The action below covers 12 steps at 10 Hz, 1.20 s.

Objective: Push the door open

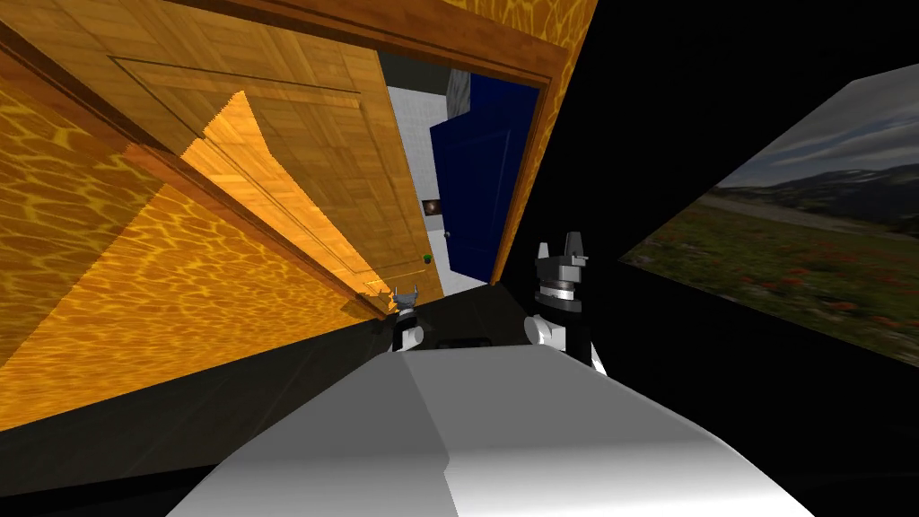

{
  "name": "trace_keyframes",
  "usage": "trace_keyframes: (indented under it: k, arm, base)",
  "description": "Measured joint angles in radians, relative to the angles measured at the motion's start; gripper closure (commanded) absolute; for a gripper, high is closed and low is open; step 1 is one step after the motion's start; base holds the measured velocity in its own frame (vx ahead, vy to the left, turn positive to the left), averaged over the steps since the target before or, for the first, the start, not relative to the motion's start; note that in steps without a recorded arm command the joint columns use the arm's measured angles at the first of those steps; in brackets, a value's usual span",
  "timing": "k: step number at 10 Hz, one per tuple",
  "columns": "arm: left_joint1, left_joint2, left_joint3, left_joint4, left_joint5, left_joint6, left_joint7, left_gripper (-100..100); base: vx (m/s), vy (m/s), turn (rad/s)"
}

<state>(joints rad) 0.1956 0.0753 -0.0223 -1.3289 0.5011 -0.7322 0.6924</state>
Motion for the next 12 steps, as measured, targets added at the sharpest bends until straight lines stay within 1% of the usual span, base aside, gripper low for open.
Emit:
trace_keyframes:
  k: [1, 4, 5, 6, 8, 9, 11, 12]
  arm:
    - [-0.008, -0.003, 0.001, 0.019, 0.009, -0.005, 0.014, -100]
    - [-0.032, -0.008, 0.002, 0.087, 0.037, -0.028, 0.064, -100]
    - [-0.035, -0.014, 0.001, 0.101, 0.045, -0.035, 0.077, -100]
    - [-0.047, -0.017, 0.002, 0.128, 0.054, -0.043, 0.091, -100]
    - [-0.055, -0.026, 0.001, 0.158, 0.07, -0.055, 0.117, -100]
    - [-0.063, -0.028, 0.001, 0.183, 0.078, -0.065, 0.134, -100]
    - [-0.076, -0.038, 0.001, 0.22, 0.093, -0.08, 0.16, -100]
    - [-0.084, -0.04, 0.001, 0.243, 0.101, -0.088, 0.175, -100]
  base:
    - [0.089, 0.029, -0.097]
    - [0.086, 0.046, -0.122]
    - [0.094, 0.039, -0.113]
    - [0.094, 0.044, -0.125]
    - [0.082, 0.045, -0.104]
    - [0.08, 0.042, -0.086]
    - [0.075, 0.05, -0.102]
    - [0.105, 0.059, -0.201]
